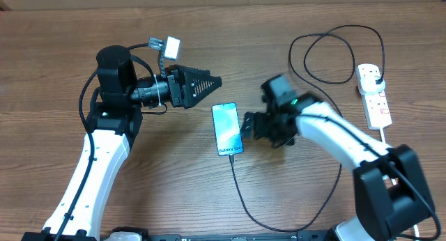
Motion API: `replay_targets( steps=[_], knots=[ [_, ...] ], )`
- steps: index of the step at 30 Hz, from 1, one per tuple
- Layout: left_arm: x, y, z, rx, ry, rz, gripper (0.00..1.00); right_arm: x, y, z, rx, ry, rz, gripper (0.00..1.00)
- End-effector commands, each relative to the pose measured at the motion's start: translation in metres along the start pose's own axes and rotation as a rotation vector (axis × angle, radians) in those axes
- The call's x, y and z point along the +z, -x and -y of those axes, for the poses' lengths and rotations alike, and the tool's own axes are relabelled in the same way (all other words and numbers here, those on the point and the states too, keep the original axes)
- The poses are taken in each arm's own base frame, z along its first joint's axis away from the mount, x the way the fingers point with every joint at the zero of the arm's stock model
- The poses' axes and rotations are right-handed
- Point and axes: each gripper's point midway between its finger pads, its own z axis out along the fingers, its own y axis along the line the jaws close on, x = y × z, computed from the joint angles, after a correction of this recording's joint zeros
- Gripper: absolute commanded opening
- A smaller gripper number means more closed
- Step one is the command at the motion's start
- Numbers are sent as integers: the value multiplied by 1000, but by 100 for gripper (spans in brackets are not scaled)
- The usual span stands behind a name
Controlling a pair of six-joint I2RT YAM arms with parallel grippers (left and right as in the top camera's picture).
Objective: Plug charger to phone and switch on socket
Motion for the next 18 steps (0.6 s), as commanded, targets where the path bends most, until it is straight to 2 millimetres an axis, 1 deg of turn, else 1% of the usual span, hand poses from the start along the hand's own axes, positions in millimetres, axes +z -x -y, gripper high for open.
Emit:
replay_targets(
  steps=[1, 5, 8, 10, 13, 15, 18],
  knots=[
    [-2, 8, 15, 60, -22, 7, 100, -43, 25, 23, -18, -90, 85, 100],
    [-2, 7, 15, 59, -21, 7, 99, -74, 31, 72, 43, -243, 73, 100],
    [-2, 7, 15, 59, -21, 7, 99, -88, 36, 109, 126, -325, 85, 100],
    [-2, 7, 15, 59, -21, 7, 100, -94, 43, 129, 177, -357, 110, 100],
    [-2, 7, 15, 59, -21, 7, 100, -101, 55, 146, 237, -347, 157, 100],
    [-2, 7, 15, 59, -21, 7, 99, -104, 63, 154, 262, -341, 189, 100],
    [-2, 7, 15, 59, -21, 7, 99, -108, 68, 166, 298, -340, 213, 100]
  ],
)
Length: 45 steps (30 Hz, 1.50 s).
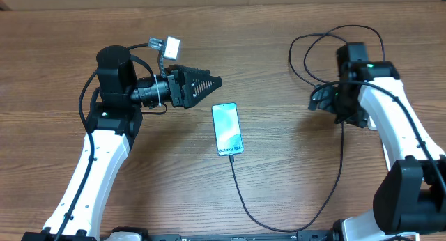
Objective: Plug charger to phone and switch on socket
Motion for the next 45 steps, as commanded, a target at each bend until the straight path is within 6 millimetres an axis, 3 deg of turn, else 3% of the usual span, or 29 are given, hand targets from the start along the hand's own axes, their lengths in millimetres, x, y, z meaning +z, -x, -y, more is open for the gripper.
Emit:
replay_targets(
  steps=[1, 8, 15, 28, 39, 45],
  knots=[
    [-2, 7, 15, 59, -21, 7, 99, -10, 17, 10, 30, -2, 70, 100],
    [-2, 7, 15, 59, -21, 7, 99, -2, 46, 49, 262, 3, 122, 100],
    [-2, 7, 15, 59, -21, 7, 99, 7, 63, 90, 384, -5, 142, 100],
    [-2, 7, 15, 59, -21, 7, 100, 10, 81, 112, 472, 11, 199, 100],
    [-2, 7, 15, 59, -21, 7, 99, 53, 78, 160, 642, -18, 115, 100],
    [-2, 7, 15, 59, -21, 7, 100, 59, 87, 161, 666, 43, 129, 100]
  ],
)
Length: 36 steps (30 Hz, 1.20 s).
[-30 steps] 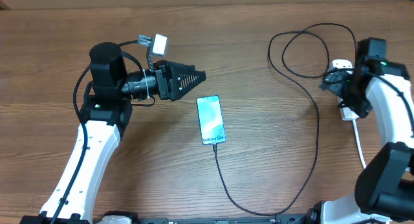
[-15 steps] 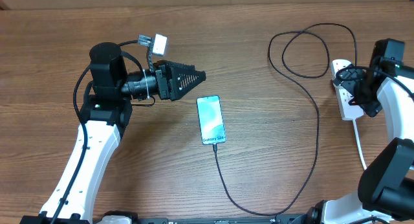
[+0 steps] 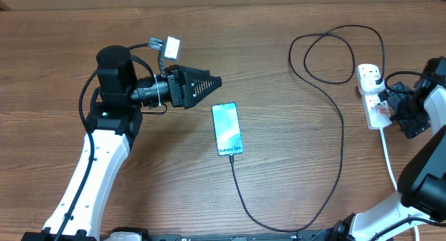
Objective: Plug charger to phone and switch on socket
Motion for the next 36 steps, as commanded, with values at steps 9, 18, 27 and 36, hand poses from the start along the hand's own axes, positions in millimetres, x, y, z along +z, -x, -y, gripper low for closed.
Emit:
replay_targets(
  steps=[9, 18, 27, 36],
  knots=[
    [-2, 7, 15, 59, -21, 7, 100, 1, 16, -11, 14, 48, 54, 100],
    [-2, 7, 15, 59, -21, 7, 99, 24, 14, -7, 14, 14, 33, 100],
    [-2, 7, 15, 59, -21, 7, 100, 36, 18, -10, 14, 19, 41, 100],
    [-2, 7, 15, 59, -21, 7, 100, 48, 21, -12, 22, 24, 46, 100]
  ],
)
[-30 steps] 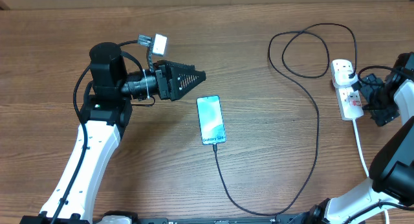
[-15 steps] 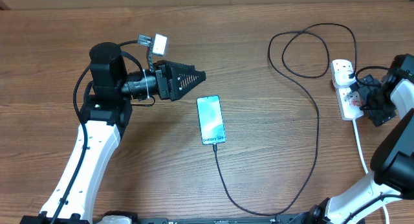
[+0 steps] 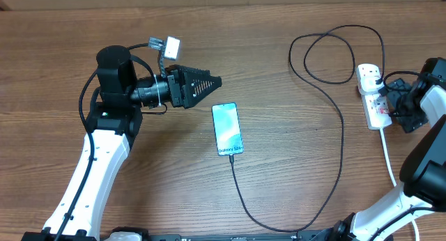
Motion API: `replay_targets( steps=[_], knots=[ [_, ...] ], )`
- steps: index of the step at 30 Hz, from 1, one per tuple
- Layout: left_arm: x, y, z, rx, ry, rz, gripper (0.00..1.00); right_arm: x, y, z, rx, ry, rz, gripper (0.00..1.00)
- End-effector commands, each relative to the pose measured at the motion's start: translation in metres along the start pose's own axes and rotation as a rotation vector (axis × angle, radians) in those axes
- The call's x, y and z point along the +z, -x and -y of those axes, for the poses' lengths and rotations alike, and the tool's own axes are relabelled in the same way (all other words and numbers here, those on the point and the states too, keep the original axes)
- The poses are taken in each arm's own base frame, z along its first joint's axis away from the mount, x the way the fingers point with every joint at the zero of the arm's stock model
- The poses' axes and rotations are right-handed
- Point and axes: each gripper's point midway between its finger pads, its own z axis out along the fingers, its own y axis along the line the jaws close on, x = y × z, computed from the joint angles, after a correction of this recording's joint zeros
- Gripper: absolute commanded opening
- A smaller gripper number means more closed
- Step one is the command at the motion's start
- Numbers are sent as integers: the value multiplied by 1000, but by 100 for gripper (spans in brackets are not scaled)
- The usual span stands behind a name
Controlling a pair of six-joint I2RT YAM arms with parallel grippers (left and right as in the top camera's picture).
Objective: Plug charger to phone and switch on socket
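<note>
The phone [image 3: 227, 128] lies face up in the middle of the table, screen lit. The black charger cable [image 3: 341, 150] runs from its near end in a wide loop to the plug in the white power strip [image 3: 371, 96] at the right. My right gripper [image 3: 387, 95] reaches in from the right edge, its fingertips at the strip's right side near the sockets. Its dark fingers merge, so their gap is unreadable. My left gripper [image 3: 217, 79] hovers just beyond the phone's far-left corner, fingers closed to a point, holding nothing.
The cable forms a loose coil [image 3: 334, 53] at the back right, beside the strip. The strip's own white lead [image 3: 389, 157] runs toward the near edge under my right arm. The left arm's body [image 3: 111, 95] occupies the left side.
My right gripper has shifted slightly toward the far end of the power strip, still at its right side. Phone, cable and left arm are unchanged.
My right gripper was first beside the phone's right edge, with the cable in the phone's near end. It was then halfway across, by the cable loop. Later it was at the power strip, where it remains now. The left arm stayed still throughout.
</note>
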Motion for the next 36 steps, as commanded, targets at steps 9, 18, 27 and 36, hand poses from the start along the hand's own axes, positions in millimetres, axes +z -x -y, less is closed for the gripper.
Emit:
replay_targets(
  steps=[9, 18, 27, 36],
  knots=[
    [-2, 7, 15, 59, -21, 7, 99, 14, -10, 2, 4, -12, -50, 100],
    [-2, 7, 15, 59, -21, 7, 100, 14, -17, 1, 0, -2, -84, 100],
    [-2, 7, 15, 59, -21, 7, 99, 13, -22, 3, -1, -14, -103, 100],
    [-2, 7, 15, 59, -21, 7, 100, 13, -27, 1, -5, -7, -122, 100]
  ],
)
